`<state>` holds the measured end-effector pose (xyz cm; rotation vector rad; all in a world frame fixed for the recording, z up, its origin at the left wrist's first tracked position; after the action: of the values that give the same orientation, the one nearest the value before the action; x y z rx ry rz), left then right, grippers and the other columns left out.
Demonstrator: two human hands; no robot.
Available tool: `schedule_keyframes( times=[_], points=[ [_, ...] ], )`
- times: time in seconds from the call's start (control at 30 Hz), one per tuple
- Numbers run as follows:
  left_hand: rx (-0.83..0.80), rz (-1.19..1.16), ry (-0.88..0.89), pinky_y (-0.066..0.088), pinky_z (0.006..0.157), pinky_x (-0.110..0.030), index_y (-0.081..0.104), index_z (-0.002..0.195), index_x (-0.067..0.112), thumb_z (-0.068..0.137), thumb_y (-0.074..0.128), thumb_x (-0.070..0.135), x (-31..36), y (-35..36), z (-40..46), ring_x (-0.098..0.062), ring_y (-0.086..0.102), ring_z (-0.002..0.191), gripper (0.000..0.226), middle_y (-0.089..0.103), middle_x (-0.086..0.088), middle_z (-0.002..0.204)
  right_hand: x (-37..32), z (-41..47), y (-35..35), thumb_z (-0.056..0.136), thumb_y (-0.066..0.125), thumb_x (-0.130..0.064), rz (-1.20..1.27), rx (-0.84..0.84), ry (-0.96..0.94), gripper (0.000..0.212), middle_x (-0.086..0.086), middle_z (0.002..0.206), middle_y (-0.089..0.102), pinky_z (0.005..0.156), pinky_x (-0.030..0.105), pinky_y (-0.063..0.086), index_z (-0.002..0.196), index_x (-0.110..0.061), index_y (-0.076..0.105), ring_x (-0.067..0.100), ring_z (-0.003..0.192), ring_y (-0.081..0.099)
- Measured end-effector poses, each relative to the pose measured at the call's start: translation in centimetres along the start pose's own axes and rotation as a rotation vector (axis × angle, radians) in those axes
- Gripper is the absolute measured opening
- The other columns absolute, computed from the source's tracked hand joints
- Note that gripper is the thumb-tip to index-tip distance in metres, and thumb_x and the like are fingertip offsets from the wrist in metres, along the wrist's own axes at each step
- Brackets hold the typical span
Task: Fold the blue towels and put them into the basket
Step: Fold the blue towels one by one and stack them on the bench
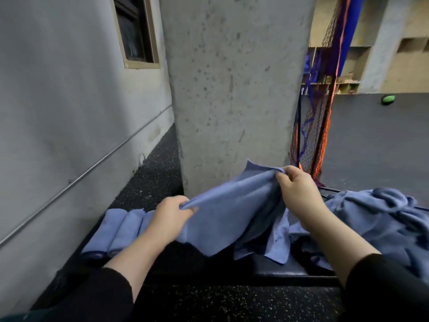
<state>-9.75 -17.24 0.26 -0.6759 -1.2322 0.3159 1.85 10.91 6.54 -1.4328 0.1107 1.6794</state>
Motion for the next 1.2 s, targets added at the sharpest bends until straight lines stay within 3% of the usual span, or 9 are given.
schedule_keyframes(
  times=[0.17,0.27,0.37,0.5,0.67,0.77,0.83,1.0,1.2],
  points=[
    [0.178,-0.213,-0.09,0.057,0.059,-0.043,0.064,0.089,0.007,0.099,0.059,0.021,2.5,-8.0,-0.2,-0.022,0.054,0.066,0.018,0.056,-0.011,0.075,-4.6,-0.2,-5.0,0.094,0.047,-0.017,-0.197,0.016,-0.055,0.028,0.01,0.062,0.054,0.057,0.035,0.038,0.069,-0.008,0.056,0.027,0.061,0.048],
    [0.198,-0.396,-0.093,0.057,0.047,-0.031,0.061,0.094,0.014,0.104,0.046,0.012,6.2,-10.4,-1.5,-0.024,0.059,0.065,0.018,0.059,-0.01,0.083,-7.4,-0.9,-7.4,0.091,0.046,-0.018,-0.257,0.019,-0.067,0.032,0.009,0.057,0.05,0.054,0.033,0.034,0.061,-0.008,0.049,0.029,0.059,0.043],
    [0.278,-0.595,-0.025,0.058,0.048,-0.031,0.06,0.1,0.011,0.106,0.042,0.012,10.4,-13.5,-2.3,-0.03,0.065,0.08,0.019,0.063,-0.014,0.095,-10.9,-2.0,-10.7,0.091,0.043,-0.018,-0.128,0.135,-0.108,0.031,0.012,0.06,0.049,0.054,0.034,0.034,0.067,-0.001,0.052,0.027,0.057,0.043],
    [0.35,-0.771,0.084,0.062,0.067,-0.036,0.059,0.095,0.013,0.105,0.042,0.01,14.9,-17.2,-1.8,-0.036,0.067,0.099,0.02,0.065,-0.021,0.111,-15.5,-3.3,-13.6,0.1,0.038,-0.018,0.168,0.162,-0.139,0.031,0.013,0.072,0.061,0.051,0.037,0.053,0.091,-0.005,0.065,0.027,0.048,0.059],
    [0.348,-0.673,0.197,0.061,0.088,-0.04,0.06,0.089,0.014,0.102,0.043,0.006,18.1,-18.3,-0.1,-0.022,0.055,0.085,0.023,0.057,-0.01,0.088,-14.9,-2.0,-12.9,0.103,0.046,-0.025,0.301,0.05,-0.03,0.031,0.016,0.083,0.063,0.057,0.039,0.062,0.098,-0.001,0.066,0.029,0.053,0.066],
    [0.365,-0.593,0.19,0.06,0.072,-0.029,0.062,0.092,0.01,0.102,0.051,0.013,16.8,-17.3,1.6,-0.019,0.057,0.077,0.015,0.057,-0.007,0.08,-12.4,-1.1,-11.4,0.102,0.052,-0.03,0.271,0.007,0.017,0.036,0.014,0.073,0.06,0.054,0.034,0.06,0.082,-0.003,0.064,0.026,0.05,0.065],
    [0.398,-0.445,0.177,0.057,0.062,-0.035,0.063,0.086,0.006,0.099,0.058,0.021,14.9,-16.3,2.7,-0.02,0.054,0.068,0.02,0.055,-0.006,0.073,-10.0,-0.4,-9.9,0.101,0.054,-0.03,0.24,-0.005,0.059,0.037,0.013,0.068,0.058,0.048,0.031,0.058,0.076,-0.004,0.062,0.024,0.046,0.064],
    [0.362,-0.047,0.119,0.019,0.057,-0.034,0.033,0.06,0.018,0.096,0.056,0.029,9.2,-12.0,5.2,-0.02,0.027,0.056,0.044,0.033,-0.002,0.057,-3.6,1.1,-5.0,0.101,0.054,-0.027,0.204,-0.047,0.163,0.038,0.014,0.068,0.057,0.044,0.026,0.053,0.083,0.005,0.065,0.021,0.043,0.063],
    [0.172,-0.138,-0.042,0.034,0.042,-0.023,0.051,0.078,0.014,0.102,0.047,0.027,4.8,-7.0,11.8,-0.022,0.051,0.035,0.028,0.053,-0.01,0.053,0.5,7.0,1.4,0.1,0.056,-0.022,0.476,0.002,0.331,0.024,0.017,0.083,0.064,0.045,0.027,0.054,0.087,-0.004,0.064,0.021,0.051,0.068]
  ],
)
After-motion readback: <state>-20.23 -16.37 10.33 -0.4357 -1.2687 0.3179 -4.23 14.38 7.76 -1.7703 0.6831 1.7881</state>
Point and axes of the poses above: each hand's wrist, its own z-axis towards the middle knuckle, its own y-axis out of the palm, x = y × z, the point moved 6 cm from there along z, towards the middle knuckle
